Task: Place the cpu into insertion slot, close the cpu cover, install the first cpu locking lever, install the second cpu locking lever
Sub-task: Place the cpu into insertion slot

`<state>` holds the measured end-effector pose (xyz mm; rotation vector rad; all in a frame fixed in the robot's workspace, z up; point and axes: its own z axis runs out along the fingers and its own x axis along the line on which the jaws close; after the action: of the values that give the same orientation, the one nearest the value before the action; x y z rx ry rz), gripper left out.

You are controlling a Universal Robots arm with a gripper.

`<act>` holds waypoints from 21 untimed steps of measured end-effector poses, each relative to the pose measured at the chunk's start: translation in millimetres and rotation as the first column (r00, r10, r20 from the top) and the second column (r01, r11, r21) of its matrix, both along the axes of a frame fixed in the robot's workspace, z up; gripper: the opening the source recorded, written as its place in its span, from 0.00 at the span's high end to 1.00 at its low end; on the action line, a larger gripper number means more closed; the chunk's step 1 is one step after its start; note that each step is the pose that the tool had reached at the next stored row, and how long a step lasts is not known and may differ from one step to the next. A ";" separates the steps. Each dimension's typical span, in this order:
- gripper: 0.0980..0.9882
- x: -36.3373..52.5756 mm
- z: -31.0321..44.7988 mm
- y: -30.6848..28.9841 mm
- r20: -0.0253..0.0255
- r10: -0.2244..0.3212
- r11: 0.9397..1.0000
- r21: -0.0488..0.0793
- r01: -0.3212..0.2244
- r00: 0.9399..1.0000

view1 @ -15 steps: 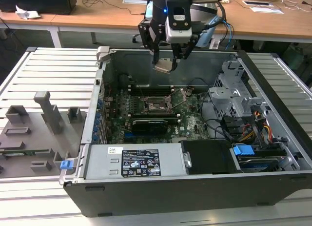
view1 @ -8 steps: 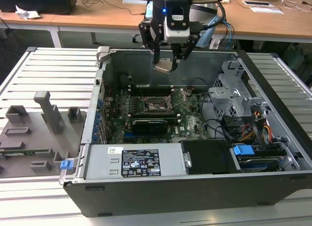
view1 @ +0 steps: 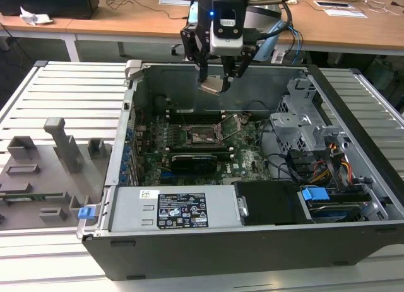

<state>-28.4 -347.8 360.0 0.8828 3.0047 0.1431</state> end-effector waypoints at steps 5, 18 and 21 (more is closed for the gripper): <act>0.52 -0.1 -0.1 0.0 0.000 -0.042 0.999 0.000 0.042 0.999; 0.52 -0.1 -0.8 0.0 0.000 -0.163 0.987 0.000 0.163 0.987; 0.52 -0.1 -0.9 0.0 0.000 -0.182 0.983 0.000 0.182 0.983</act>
<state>-28.6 -347.8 359.1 1.1500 2.9041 0.1411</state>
